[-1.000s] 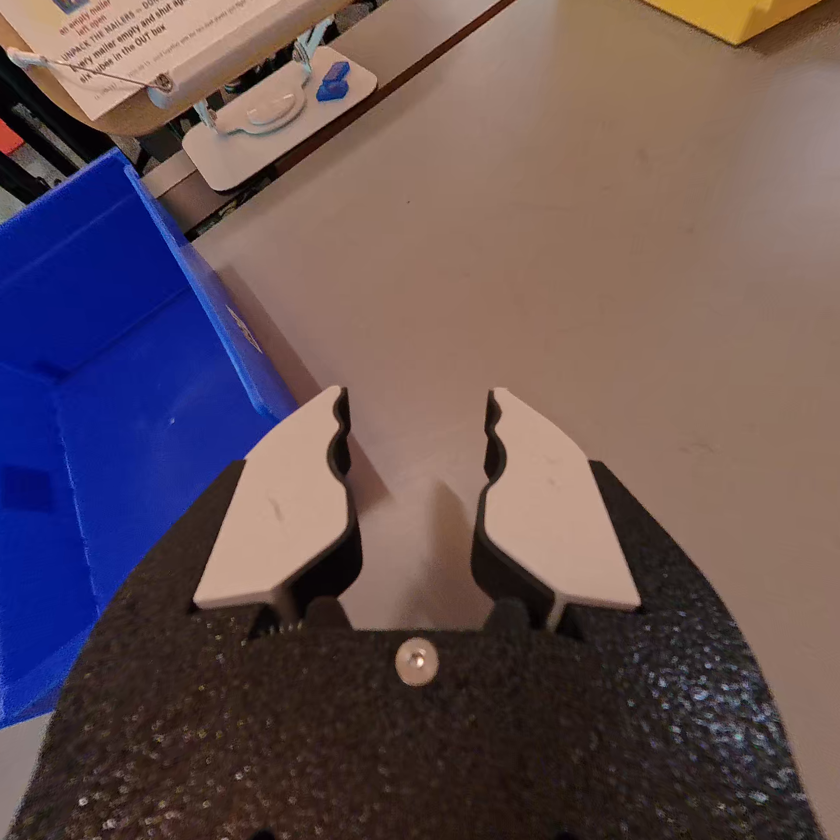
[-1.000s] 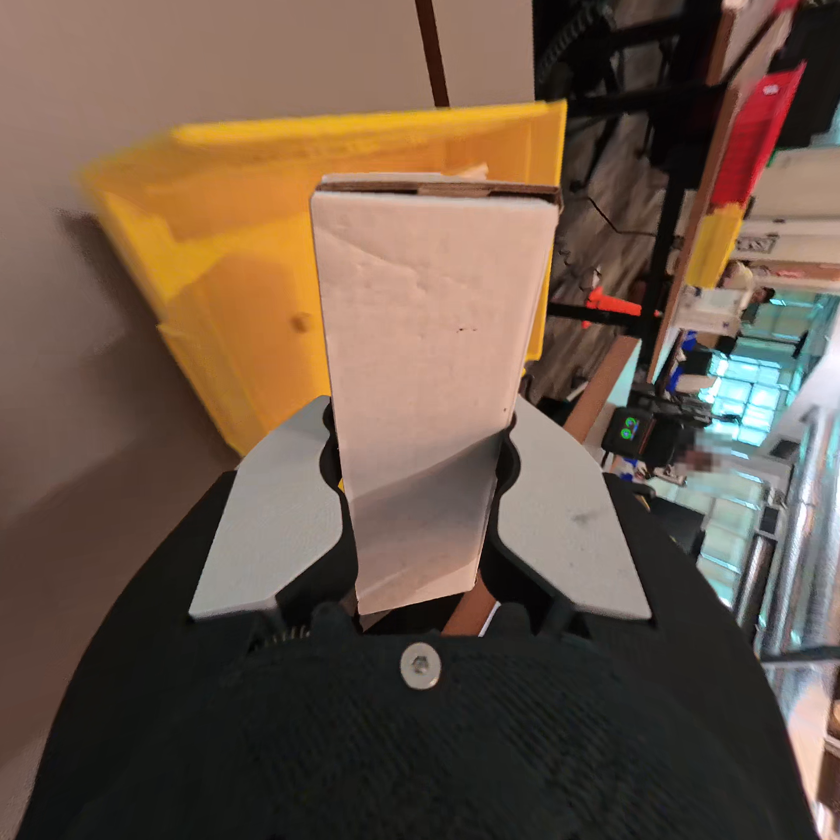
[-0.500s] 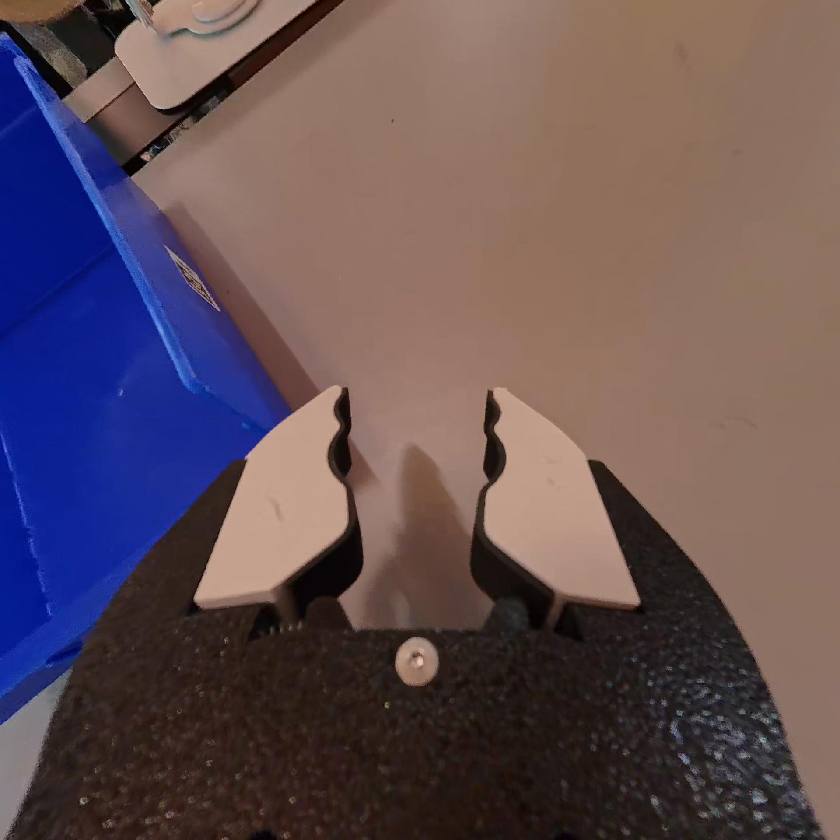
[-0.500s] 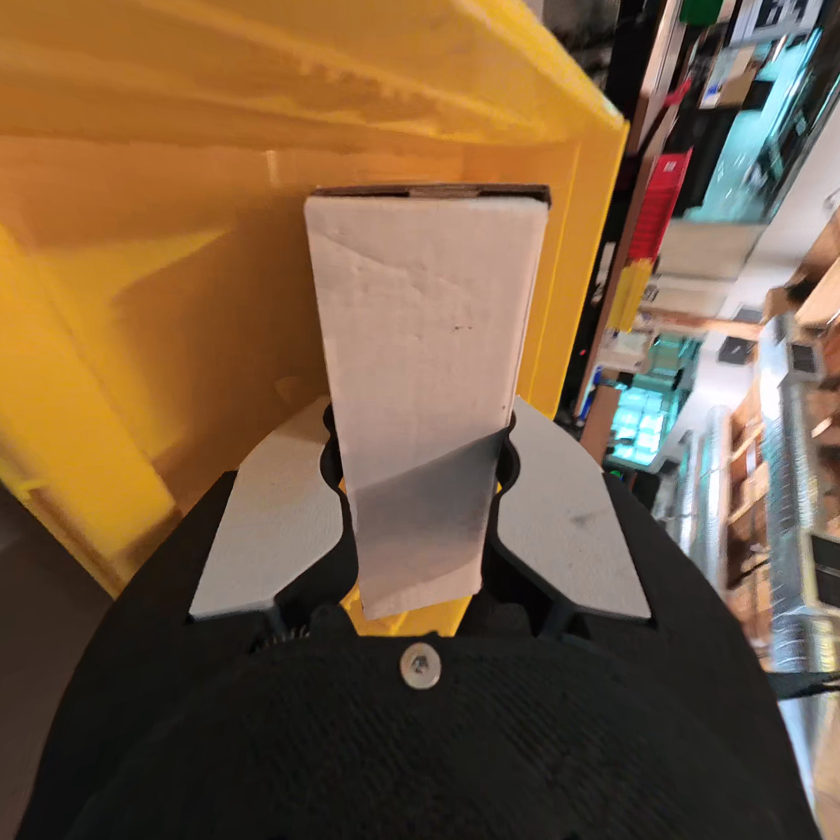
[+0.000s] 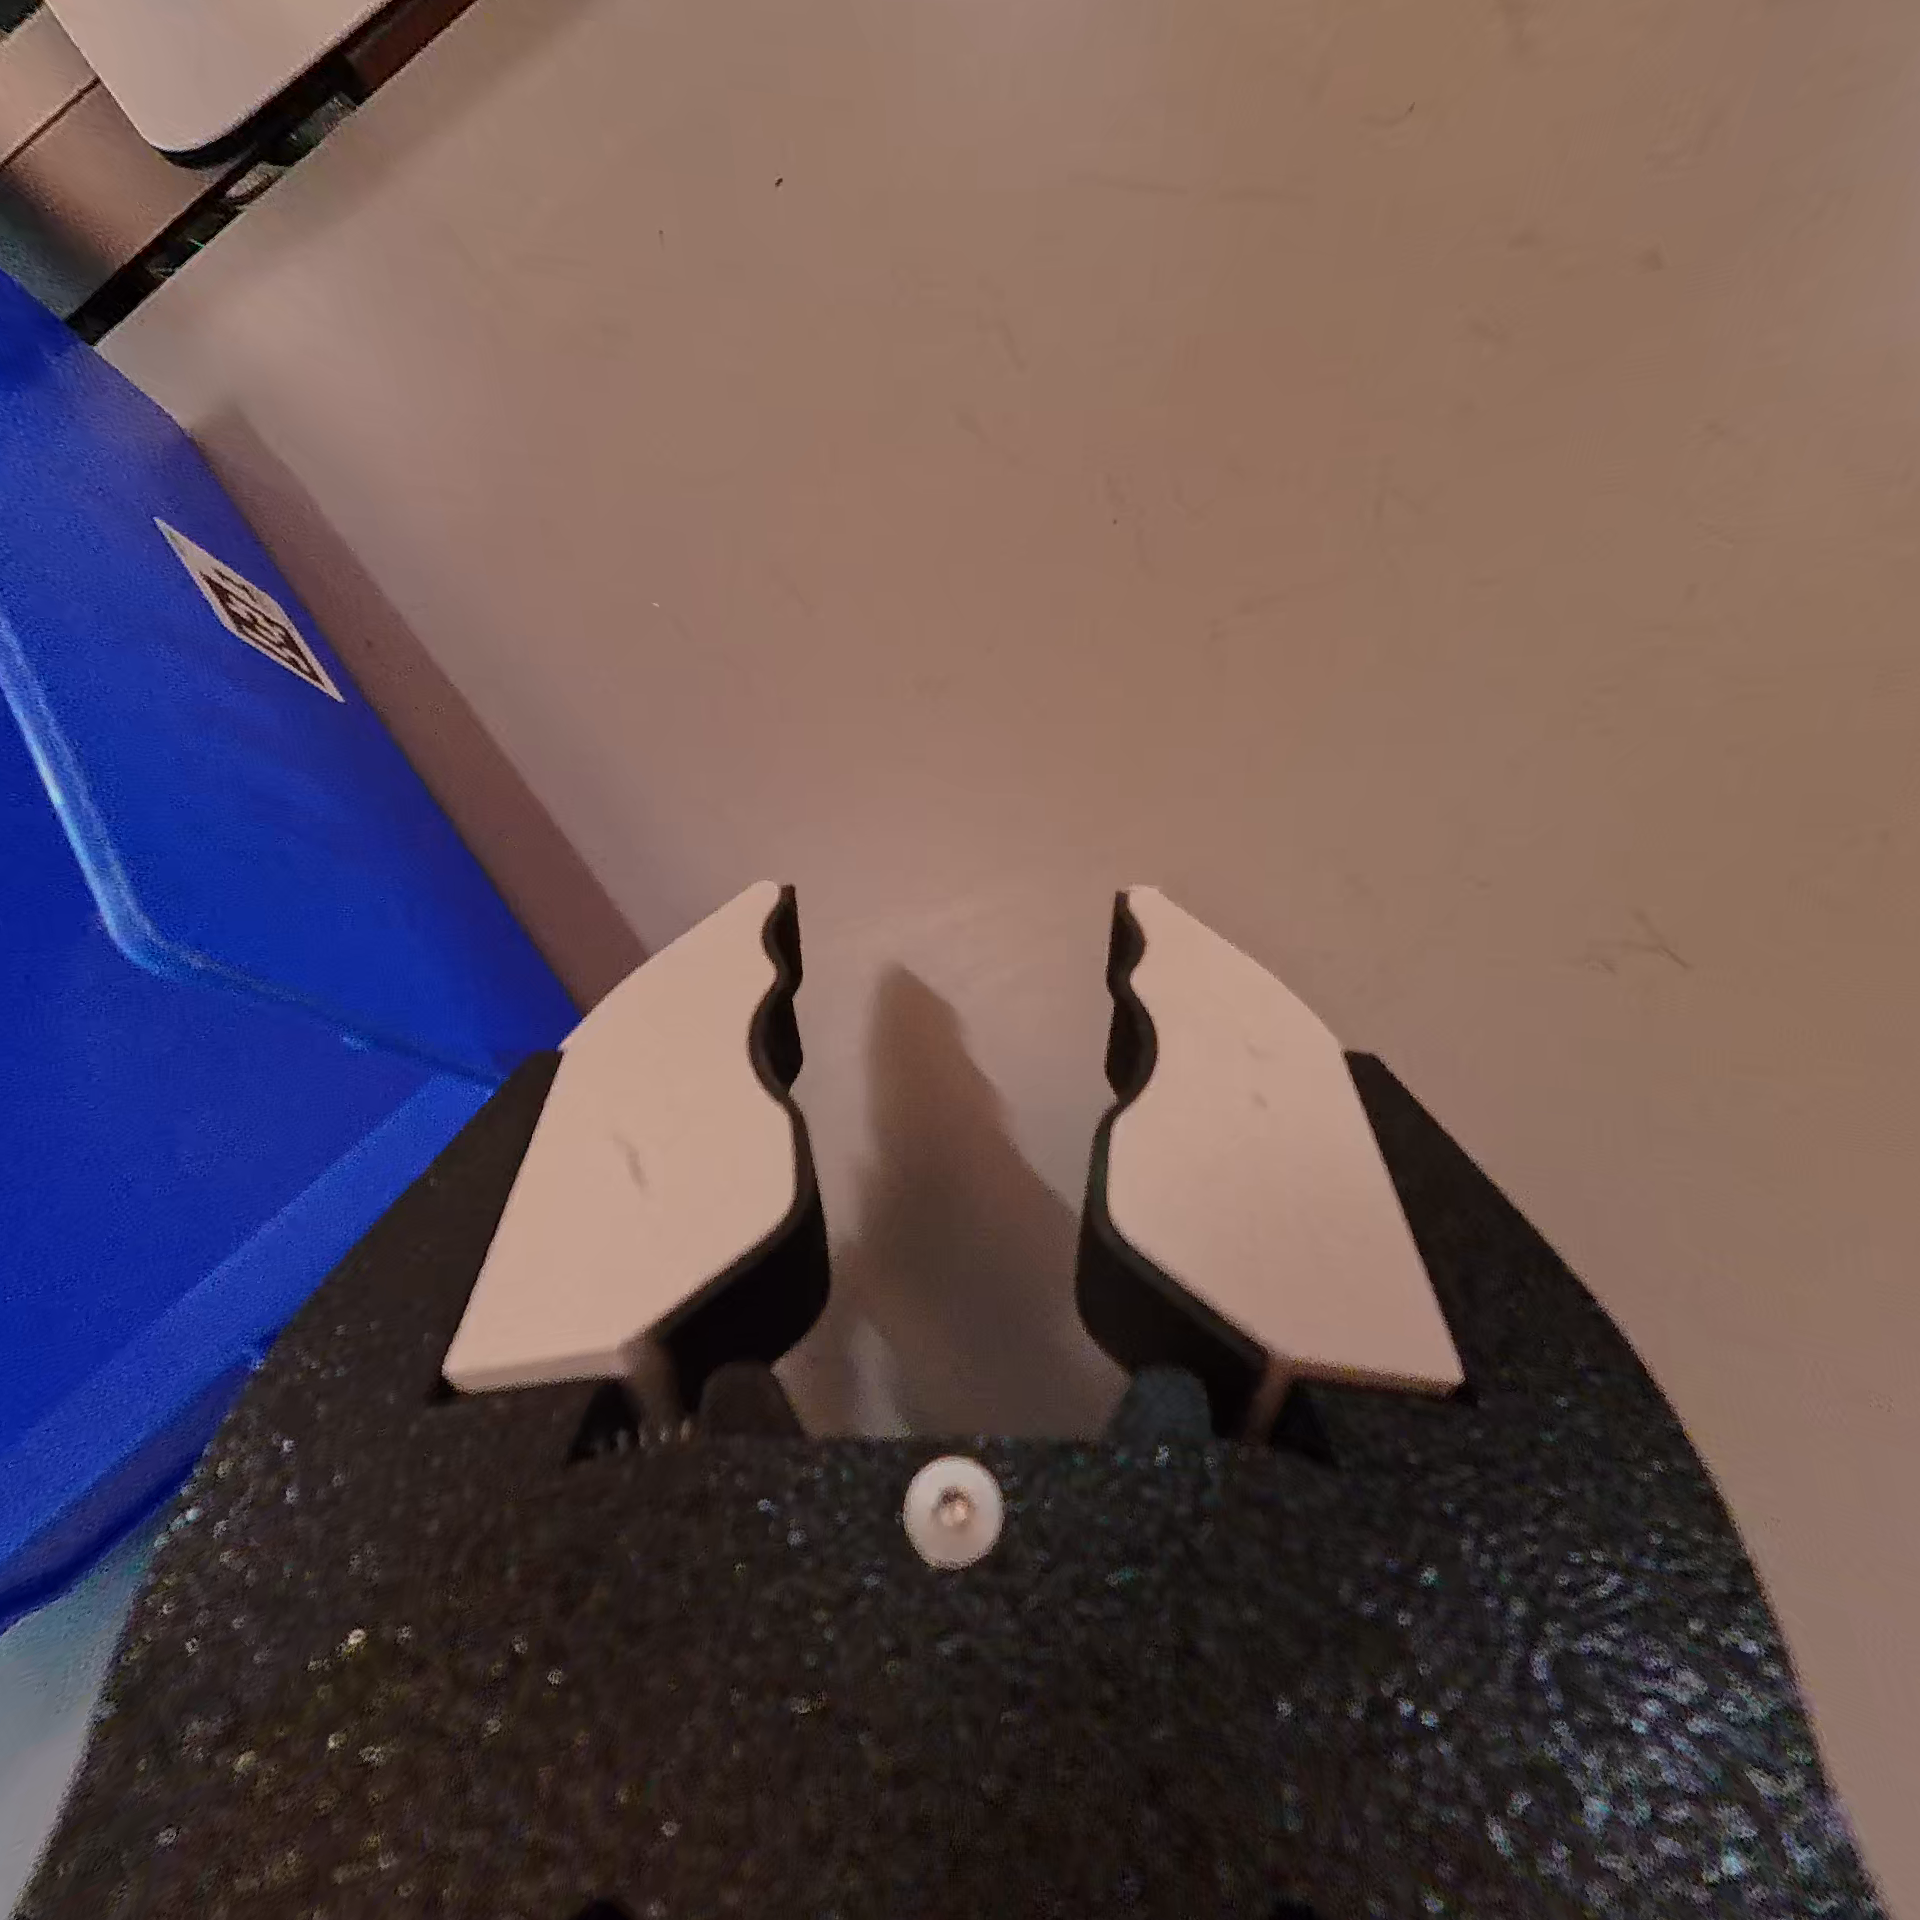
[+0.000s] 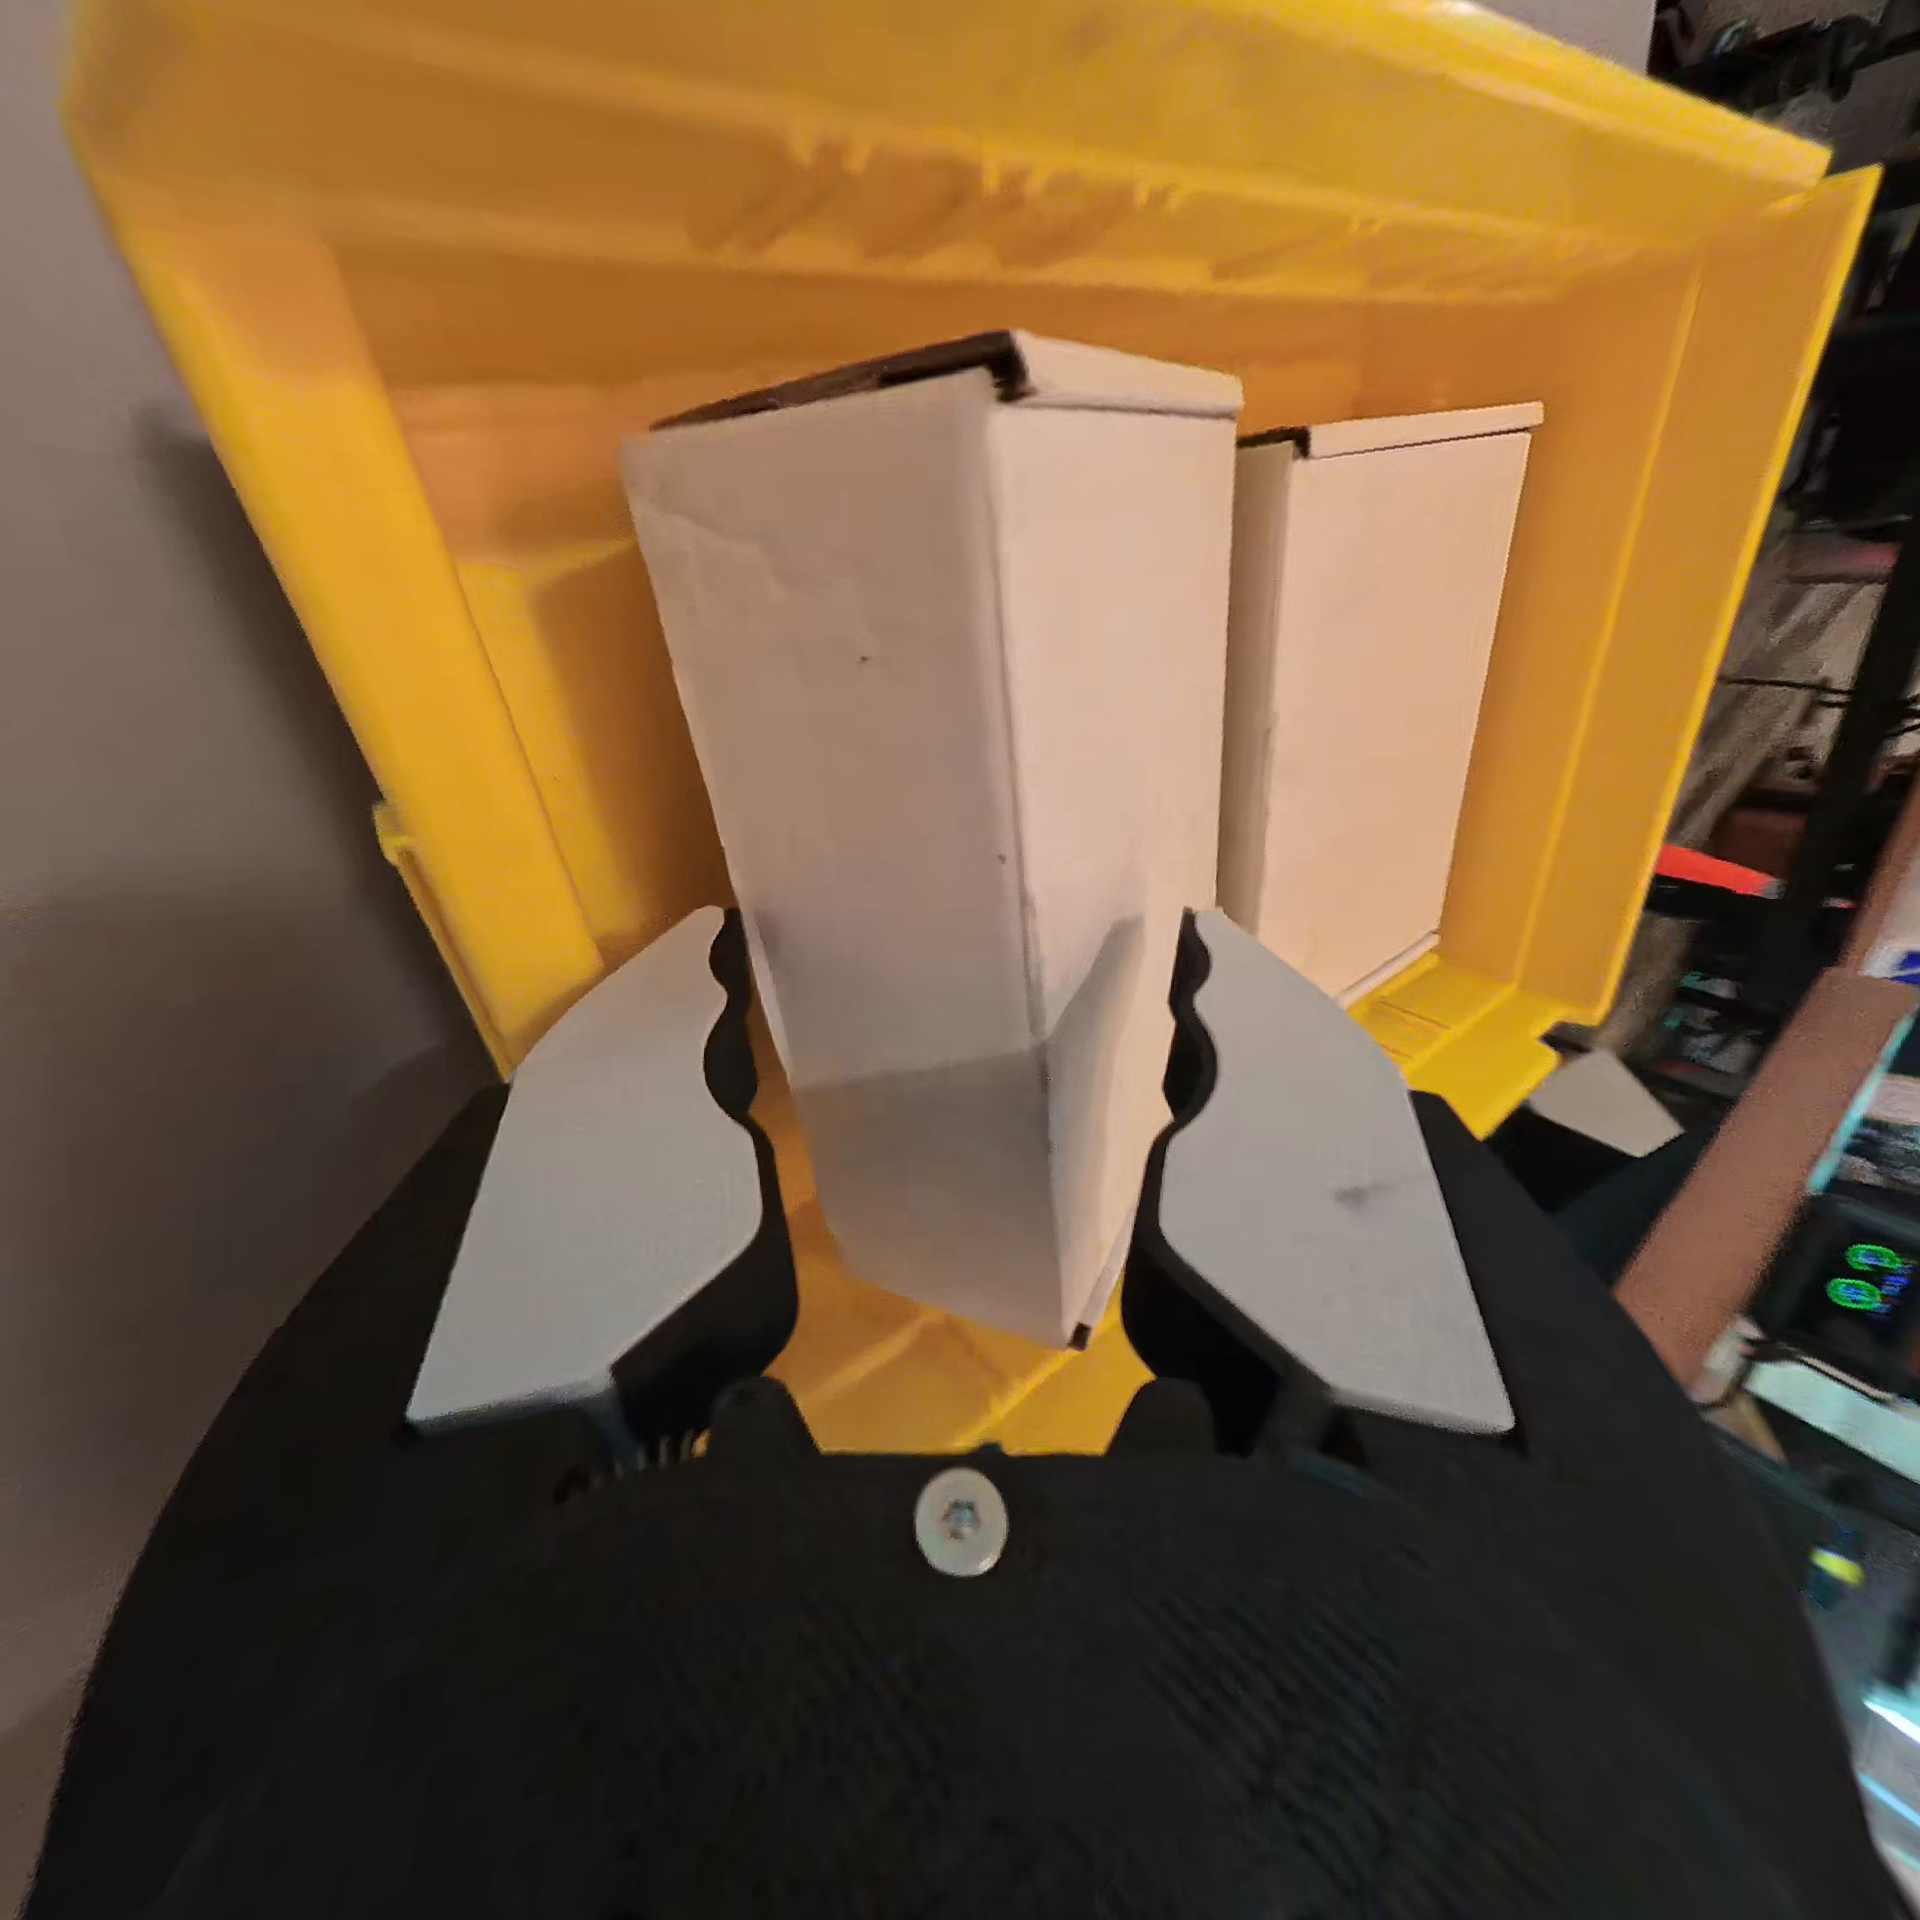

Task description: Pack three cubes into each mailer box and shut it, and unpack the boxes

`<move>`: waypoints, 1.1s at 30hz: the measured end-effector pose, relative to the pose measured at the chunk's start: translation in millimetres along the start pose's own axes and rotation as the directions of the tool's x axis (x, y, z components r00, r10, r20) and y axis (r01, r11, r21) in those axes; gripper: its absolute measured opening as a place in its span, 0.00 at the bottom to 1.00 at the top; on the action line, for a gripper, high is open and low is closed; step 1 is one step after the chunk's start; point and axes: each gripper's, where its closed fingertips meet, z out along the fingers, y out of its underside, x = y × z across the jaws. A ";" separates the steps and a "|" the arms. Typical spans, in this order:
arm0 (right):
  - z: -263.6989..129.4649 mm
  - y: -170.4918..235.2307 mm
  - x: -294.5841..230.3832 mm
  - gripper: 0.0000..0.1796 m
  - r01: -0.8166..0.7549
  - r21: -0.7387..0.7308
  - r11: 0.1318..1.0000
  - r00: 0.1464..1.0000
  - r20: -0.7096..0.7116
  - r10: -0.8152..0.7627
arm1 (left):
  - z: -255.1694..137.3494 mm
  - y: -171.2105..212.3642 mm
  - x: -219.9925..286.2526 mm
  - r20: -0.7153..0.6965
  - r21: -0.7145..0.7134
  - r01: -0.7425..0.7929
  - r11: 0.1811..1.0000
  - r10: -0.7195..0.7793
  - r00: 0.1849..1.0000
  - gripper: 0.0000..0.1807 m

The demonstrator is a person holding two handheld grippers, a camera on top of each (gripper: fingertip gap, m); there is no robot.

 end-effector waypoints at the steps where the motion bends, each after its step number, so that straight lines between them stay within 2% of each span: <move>1: -2.3 -3.2 -1.8 0.43 -0.042 0.028 0.999 0.999 0.016 0.041 | -0.1 0.5 0.2 0.002 -0.004 -0.004 1.000 0.004 1.000 0.31; 4: -14.5 -0.1 -6.3 0.40 -0.102 0.040 0.994 0.995 0.027 0.101 | -1.3 0.1 0.5 0.004 -0.006 -0.007 1.000 0.007 1.000 0.31; 6: -28.3 10.5 -4.2 0.41 -0.143 0.018 0.990 0.989 -0.040 0.144 | -2.6 -2.3 1.1 0.006 0.005 0.002 1.000 -0.002 1.000 0.31; 8: -47.9 22.0 -1.8 0.40 -0.274 0.045 0.961 0.950 -0.145 0.277 | -4.3 -8.1 5.9 -0.014 0.029 0.022 0.999 -0.021 1.000 0.31; 11: -80.2 19.1 -21.8 0.42 -0.527 0.256 0.810 0.809 -0.139 0.571 | -6.4 -25.0 25.1 -0.098 0.093 0.074 0.993 -0.064 0.993 0.31; 14: -106.0 16.8 -41.3 0.42 -0.649 0.453 0.611 0.666 -0.051 0.744 | -2.6 -45.1 57.5 -0.212 0.147 0.123 0.981 -0.090 0.973 0.31; 16: -112.8 23.2 -51.0 0.41 -0.714 0.482 0.508 0.589 0.020 0.808 | 4.4 -60.9 84.1 -0.286 0.166 0.140 0.976 -0.089 0.954 0.32; 19: -123.5 45.5 -45.7 0.41 -0.739 0.514 0.435 0.502 -0.011 0.865 | 17.5 -93.8 123.0 -0.375 0.162 0.120 0.979 -0.052 0.926 0.33; 22: -138.7 57.5 -35.6 0.40 -0.751 0.563 0.346 0.419 0.002 0.908 | 24.4 -149.0 150.1 -0.431 0.195 0.101 0.976 -0.008 0.902 0.35; 26: -152.5 54.6 -32.0 0.38 -0.733 0.614 0.293 0.411 0.056 0.910 | 45.6 -235.2 166.0 -0.461 0.203 0.158 0.966 -0.048 0.886 0.38; 30: -153.6 50.6 -33.0 0.38 -0.725 0.613 0.313 0.438 0.060 0.897 | 84.9 -300.1 179.4 -0.493 0.066 0.188 0.980 -0.131 0.860 0.40; 33: -150.8 46.3 -34.7 0.37 -0.725 0.606 0.327 0.458 0.070 0.886 | 122.8 -333.6 172.4 -0.427 -0.036 0.171 0.985 -0.170 0.888 0.40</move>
